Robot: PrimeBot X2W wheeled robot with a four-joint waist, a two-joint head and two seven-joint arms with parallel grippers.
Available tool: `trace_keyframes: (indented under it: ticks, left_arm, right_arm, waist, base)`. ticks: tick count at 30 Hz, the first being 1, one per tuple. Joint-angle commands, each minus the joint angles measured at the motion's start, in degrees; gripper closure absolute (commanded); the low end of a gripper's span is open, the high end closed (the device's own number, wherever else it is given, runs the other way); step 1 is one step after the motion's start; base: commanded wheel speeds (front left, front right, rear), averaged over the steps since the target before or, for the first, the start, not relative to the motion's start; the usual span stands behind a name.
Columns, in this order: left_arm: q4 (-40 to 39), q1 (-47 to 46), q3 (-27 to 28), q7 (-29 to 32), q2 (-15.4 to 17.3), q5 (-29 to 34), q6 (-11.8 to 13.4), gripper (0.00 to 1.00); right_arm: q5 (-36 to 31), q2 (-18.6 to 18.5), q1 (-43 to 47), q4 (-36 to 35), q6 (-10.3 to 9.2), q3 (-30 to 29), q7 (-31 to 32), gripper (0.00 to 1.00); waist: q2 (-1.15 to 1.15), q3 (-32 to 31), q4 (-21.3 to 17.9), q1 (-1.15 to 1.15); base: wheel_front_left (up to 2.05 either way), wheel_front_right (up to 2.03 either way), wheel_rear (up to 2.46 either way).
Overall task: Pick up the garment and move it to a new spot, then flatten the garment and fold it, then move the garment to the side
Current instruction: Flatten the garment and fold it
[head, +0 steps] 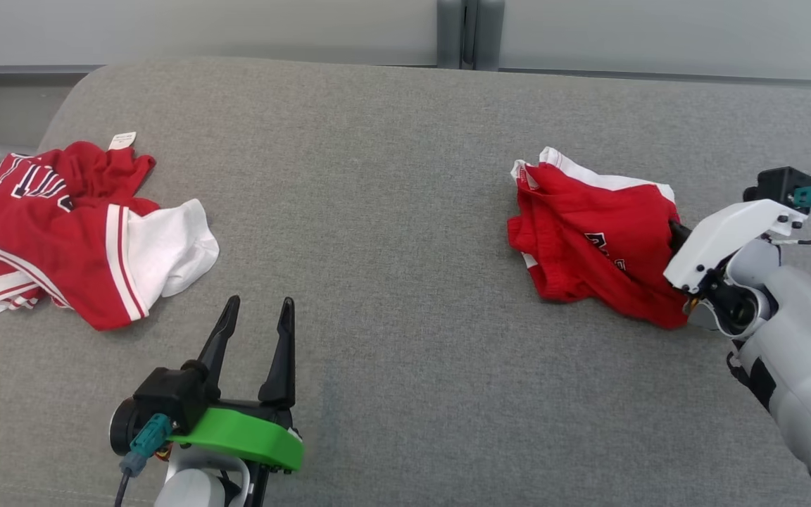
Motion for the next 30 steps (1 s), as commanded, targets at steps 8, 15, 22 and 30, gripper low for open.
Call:
trace_keyframes:
  ticks: [8, 15, 22, 30]
  left_arm:
    - [0.6, 0.9, 0.7, -0.2, 0.1, 0.1, 0.3, 0.0]
    - [0.9, 0.9, 0.1, -0.2, 0.1, -0.1, 0.3, 0.0]
    - [1.4, 1.5, 0.5, -0.2, 0.1, 0.3, 0.4, 0.0]
    - [0.4, 2.9, 1.6, -0.2, 0.1, 0.6, 0.5, 0.0]
  right_arm:
    - [6.7, 3.6, 6.3, -10.5, 0.0, 0.5, 2.7, 1.0]
    - [8.7, 7.8, 12.0, -21.9, 0.0, 5.3, 6.1, 1.0]
    - [7.6, 7.1, 13.3, -30.6, 0.0, 6.1, 5.9, 1.0]
    - [0.9, -0.5, 15.9, -40.0, 0.0, 0.1, -0.5, 0.85]
  waist:
    - [0.0, -1.2, 0.0, 0.0]
    - [0.0, -1.7, -1.4, 0.0]
    - [0.0, -2.9, -2.4, 0.0]
    - [0.0, -5.7, -5.0, 0.0]
  base:
    - [0.0, 0.0, 0.0]
    - [0.0, 0.0, 0.0]
    - [0.0, 0.0, 0.0]
    - [0.0, 0.0, 0.0]
